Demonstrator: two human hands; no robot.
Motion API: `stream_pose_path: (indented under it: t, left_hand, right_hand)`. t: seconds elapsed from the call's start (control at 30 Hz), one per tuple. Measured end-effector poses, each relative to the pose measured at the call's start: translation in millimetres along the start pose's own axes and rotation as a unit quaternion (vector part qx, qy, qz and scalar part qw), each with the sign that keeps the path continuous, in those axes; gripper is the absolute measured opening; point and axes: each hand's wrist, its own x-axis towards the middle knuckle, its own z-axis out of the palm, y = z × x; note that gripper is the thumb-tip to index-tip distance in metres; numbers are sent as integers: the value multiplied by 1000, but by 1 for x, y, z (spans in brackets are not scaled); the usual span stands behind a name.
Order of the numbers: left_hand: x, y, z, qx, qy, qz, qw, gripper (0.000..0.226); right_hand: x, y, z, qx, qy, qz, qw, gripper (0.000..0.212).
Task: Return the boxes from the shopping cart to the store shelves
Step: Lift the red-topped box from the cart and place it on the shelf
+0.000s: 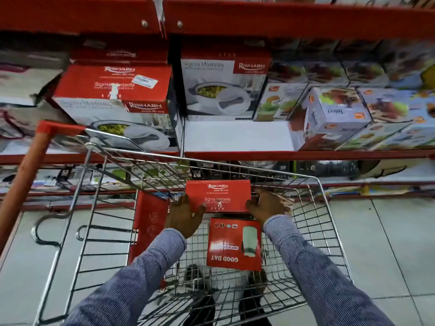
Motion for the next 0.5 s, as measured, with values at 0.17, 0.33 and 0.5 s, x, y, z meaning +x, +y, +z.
stream_pose_path:
  t: [0.17, 0.33, 0.5]
  left_hand:
    - [14, -7, 9, -237, -51, -156, 958, 56]
    - [13, -1, 4, -340, -58, -200, 917, 49]
    - [-12, 4, -23, -363, 8, -139, 921, 57]
  right_hand:
    - [2, 0, 14, 98, -71, 68, 990, 33]
    - [-5, 0, 10, 221, -47, 116, 967, 25]
    - [-29, -7, -20, 301, 39, 74, 950, 13]
